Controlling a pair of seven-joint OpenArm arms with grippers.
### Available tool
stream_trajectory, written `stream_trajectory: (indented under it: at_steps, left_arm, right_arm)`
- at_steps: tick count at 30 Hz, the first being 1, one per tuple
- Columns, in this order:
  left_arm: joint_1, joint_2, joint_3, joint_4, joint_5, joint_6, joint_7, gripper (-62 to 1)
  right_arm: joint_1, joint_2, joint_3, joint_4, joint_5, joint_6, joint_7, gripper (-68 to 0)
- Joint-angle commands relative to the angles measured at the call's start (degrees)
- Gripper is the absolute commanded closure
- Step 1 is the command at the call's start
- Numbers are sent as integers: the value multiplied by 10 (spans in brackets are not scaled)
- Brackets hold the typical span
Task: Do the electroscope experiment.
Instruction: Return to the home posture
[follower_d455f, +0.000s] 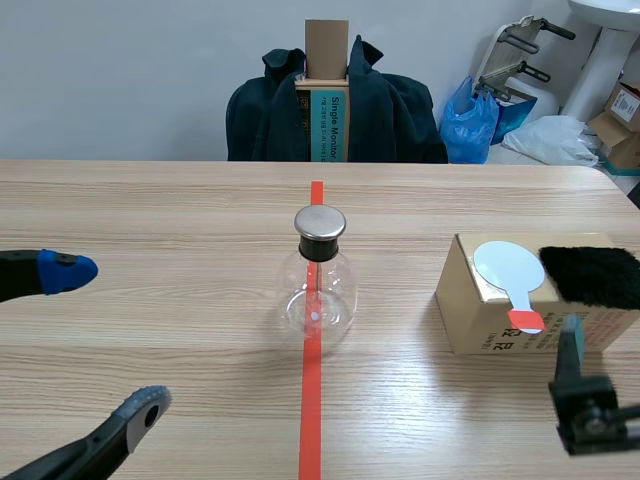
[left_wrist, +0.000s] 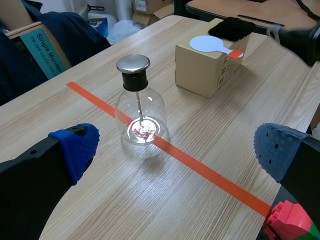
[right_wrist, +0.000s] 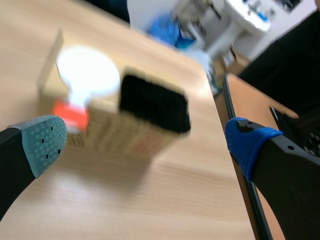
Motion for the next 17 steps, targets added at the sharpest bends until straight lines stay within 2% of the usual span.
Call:
stream_trajectory:
  at_steps: [1, 5, 7, 11, 17]
  left_arm:
    - [-5, 11, 3, 2, 0, -1, -10, -623]
    - [-5, 22, 3, 2, 2, -1, -8, -623]
    - [-5, 26, 3, 2, 2, -1, -8, -623]
    - [-5, 29, 3, 1, 2, -1, -3, -623]
    - [-5, 29, 3, 1, 2, -1, 1, -623]
  right_arm:
    - [2, 22, 3, 31, 14, 21, 8, -679]
    - [3, 49, 3, 97, 26, 108, 8, -679]
    - [5, 56, 3, 114, 26, 141, 17, -679]
    - [14, 57, 2, 120, 26, 170, 59, -679]
    - [35, 55, 1, 120, 26, 198, 60, -679]
